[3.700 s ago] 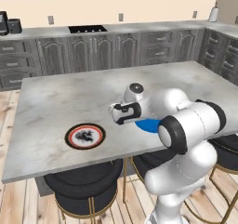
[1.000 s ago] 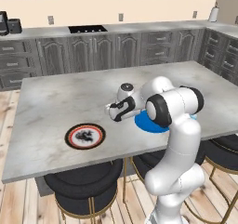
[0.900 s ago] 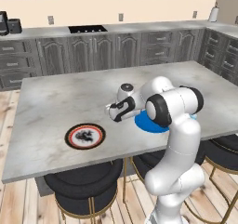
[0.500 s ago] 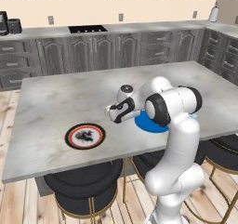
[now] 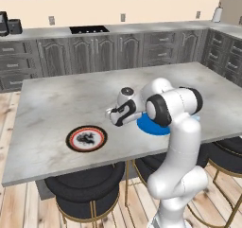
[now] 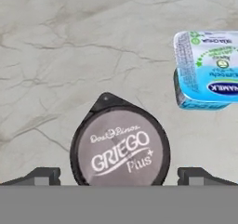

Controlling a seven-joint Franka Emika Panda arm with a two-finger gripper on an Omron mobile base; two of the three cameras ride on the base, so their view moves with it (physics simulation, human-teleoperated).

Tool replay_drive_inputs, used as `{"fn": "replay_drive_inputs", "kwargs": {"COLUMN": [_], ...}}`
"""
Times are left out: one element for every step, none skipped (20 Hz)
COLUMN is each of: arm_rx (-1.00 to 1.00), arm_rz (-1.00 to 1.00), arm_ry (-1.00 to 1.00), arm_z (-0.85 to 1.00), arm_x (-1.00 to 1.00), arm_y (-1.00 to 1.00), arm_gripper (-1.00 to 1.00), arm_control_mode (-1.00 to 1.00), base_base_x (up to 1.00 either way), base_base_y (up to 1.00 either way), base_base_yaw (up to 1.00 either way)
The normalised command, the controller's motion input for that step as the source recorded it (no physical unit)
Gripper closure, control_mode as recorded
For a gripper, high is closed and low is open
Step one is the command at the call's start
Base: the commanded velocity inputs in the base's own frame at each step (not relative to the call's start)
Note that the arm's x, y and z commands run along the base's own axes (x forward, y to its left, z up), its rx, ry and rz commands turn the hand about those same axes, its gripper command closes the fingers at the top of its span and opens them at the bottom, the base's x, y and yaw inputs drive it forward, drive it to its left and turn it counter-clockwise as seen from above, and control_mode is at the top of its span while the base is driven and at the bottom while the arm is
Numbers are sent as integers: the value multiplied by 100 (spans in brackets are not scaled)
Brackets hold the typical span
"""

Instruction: Place two yogurt containers on each plate.

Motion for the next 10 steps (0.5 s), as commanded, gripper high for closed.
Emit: {"fn": "replay_drive_inputs", "kwargs": {"arm_rx": [0, 0, 0, 0, 0, 0, 0, 0, 0, 0], "arm_rz": [0, 0, 0, 0, 0, 0, 0, 0, 0, 0], "arm_ry": [0, 0, 0, 0, 0, 0, 0, 0, 0, 0], "arm_z": [-9, -10, -10, -9, -10, -11, -10, -10, -7, -7], "arm_x": [12, 14, 14, 15, 16, 15, 15, 13, 13, 11], "arm_y": [5, 4, 3, 1, 0, 0, 0, 0, 0, 1], "arm_gripper": [-100, -100, -100, -100, -100, -100, -100, -100, -100, -100], "arm_control_mode": [-100, -100, -100, -100, -100, -100, -100, -100, -100, -100], "base_base_x": [0, 0, 0, 0, 0, 0, 0, 0, 0, 0], "base_base_y": [0, 0, 0, 0, 0, 0, 0, 0, 0, 0], "base_base_yaw": [0, 0, 0, 0, 0, 0, 0, 0, 0, 0]}}
